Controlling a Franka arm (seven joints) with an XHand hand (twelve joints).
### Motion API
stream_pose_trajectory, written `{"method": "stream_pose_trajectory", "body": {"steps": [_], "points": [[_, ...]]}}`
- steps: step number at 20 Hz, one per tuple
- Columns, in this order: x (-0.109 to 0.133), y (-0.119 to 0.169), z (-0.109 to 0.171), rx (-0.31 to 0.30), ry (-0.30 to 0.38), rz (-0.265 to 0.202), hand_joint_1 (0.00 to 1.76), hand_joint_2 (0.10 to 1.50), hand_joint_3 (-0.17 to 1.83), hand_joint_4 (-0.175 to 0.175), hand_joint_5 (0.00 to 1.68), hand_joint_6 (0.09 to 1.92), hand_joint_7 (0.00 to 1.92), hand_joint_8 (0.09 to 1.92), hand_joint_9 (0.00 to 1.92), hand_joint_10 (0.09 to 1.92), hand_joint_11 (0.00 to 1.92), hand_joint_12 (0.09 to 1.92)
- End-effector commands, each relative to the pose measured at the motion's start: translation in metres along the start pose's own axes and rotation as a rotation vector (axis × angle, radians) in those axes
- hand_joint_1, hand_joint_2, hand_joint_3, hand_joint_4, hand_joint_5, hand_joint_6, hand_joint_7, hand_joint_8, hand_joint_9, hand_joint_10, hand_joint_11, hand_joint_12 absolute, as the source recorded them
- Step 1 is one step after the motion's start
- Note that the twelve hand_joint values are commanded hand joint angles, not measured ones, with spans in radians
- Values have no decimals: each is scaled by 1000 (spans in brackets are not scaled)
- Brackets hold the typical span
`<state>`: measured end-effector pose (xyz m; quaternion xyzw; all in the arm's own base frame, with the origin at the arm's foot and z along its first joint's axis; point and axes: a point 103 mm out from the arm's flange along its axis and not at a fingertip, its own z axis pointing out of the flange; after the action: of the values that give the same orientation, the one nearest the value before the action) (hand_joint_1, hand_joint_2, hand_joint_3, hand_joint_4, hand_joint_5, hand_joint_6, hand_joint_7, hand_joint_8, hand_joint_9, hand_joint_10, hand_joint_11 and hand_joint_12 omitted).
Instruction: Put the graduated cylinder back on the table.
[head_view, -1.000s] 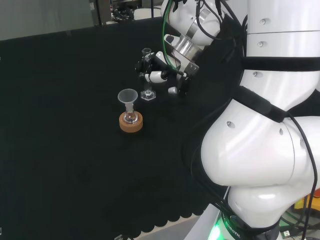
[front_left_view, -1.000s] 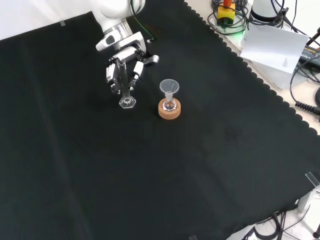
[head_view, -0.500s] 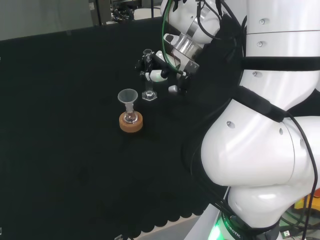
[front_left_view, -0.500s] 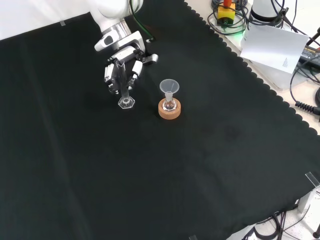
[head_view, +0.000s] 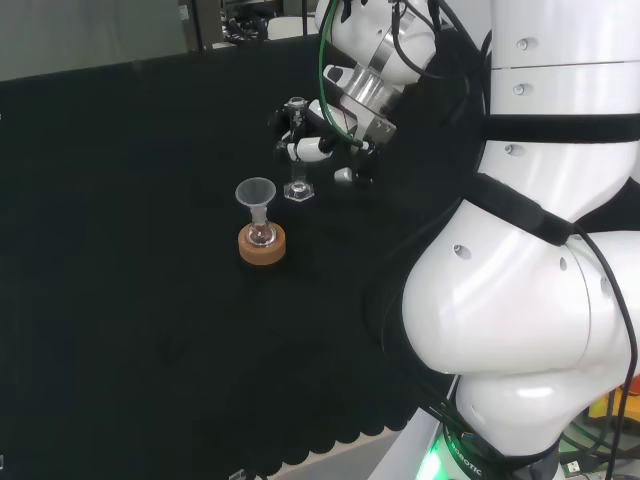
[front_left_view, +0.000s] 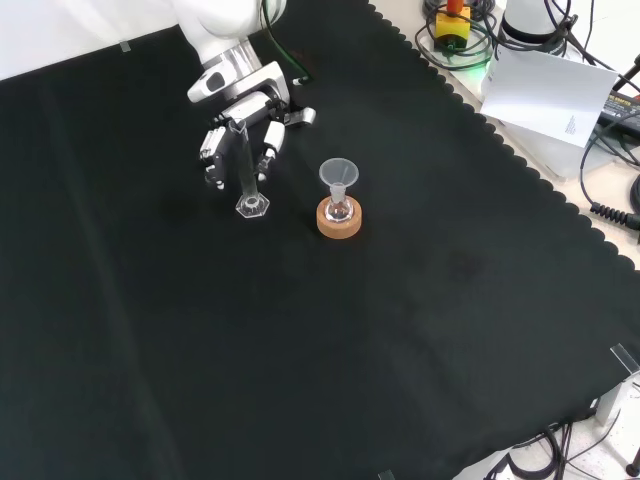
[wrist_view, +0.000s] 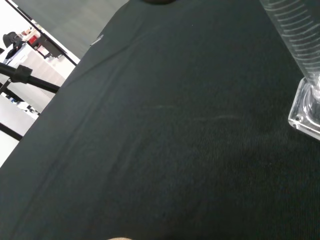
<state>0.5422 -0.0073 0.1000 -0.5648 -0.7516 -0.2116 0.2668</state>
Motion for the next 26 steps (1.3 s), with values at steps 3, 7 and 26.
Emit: {"method": "stream_pose_trajectory", "body": {"steps": [3,7,26], "points": [[-5,-9,-23,-36,2,10,896,995,-175,-70,371,415,295,682,805,87,384,1309],[-6,-16,-37,-46,-16,22,850,965,-175,-70,349,294,177,689,704,87,282,1354],[62,-94,-128,-155,-165,56,744,910,-175,-73,261,87,0,591,511,87,113,1439]]}}
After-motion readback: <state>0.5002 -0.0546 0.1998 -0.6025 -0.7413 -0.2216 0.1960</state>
